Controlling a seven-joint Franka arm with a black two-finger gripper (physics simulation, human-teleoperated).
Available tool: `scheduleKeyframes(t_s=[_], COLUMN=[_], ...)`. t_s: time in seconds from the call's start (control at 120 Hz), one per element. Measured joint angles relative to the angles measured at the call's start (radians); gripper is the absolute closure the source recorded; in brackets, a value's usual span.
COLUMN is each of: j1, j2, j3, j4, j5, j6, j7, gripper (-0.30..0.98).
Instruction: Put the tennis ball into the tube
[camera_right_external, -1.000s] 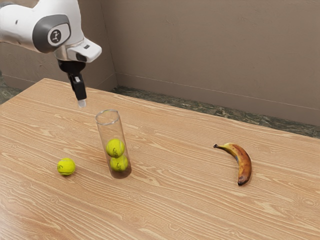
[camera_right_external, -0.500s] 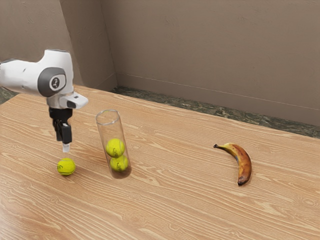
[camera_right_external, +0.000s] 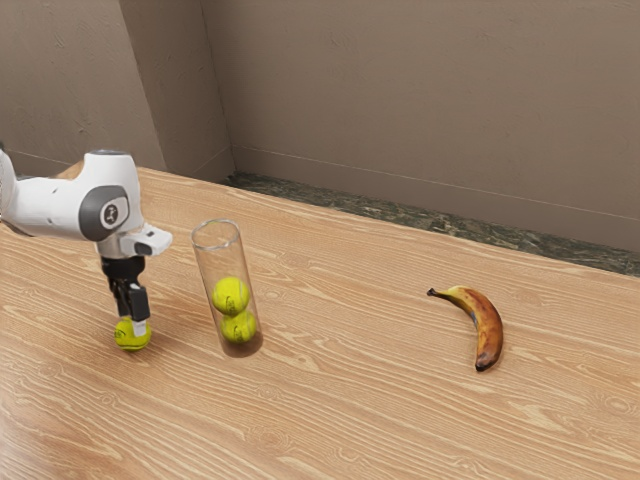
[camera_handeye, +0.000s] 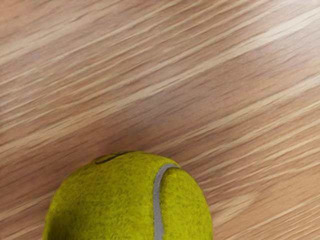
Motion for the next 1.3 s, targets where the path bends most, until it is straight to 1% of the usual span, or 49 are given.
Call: scheduleKeyframes(t_s=[0.167, 0.333, 0.367, 0.492, 0.575, 0.9, 1.017, 1.1, 1.192, 1.3], j1=[0.005, 0.010, 0.011, 0.011, 0.012, 0.013, 0.013, 0.012, 0.012, 0.009], j2=[0.052, 0.080, 0.080, 0.068, 0.059, 0.044, -0.033, -0.096, -0.149, -0.165], j3=[0.019, 0.024, 0.024, 0.023, 0.023, 0.016, -0.005, -0.025, -0.058, -0.103], j4=[0.009, 0.011, 0.010, 0.004, 0.002, 0.004, 0.015, 0.035, 0.093, 0.185], j5=[-0.003, -0.014, -0.016, -0.019, -0.020, -0.015, -0.013, -0.026, -0.047, -0.057], j6=[0.066, 0.102, 0.106, 0.108, 0.092, 0.007, -0.029, -0.053, -0.084, -0.110], j7=[-0.004, -0.007, -0.008, -0.009, -0.010, -0.024, -0.032, -0.039, -0.046, -0.053], gripper=[0.00, 0.00, 0.02, 0.16, 0.22, 0.33, 0.38, 0.41, 0.45, 0.48])
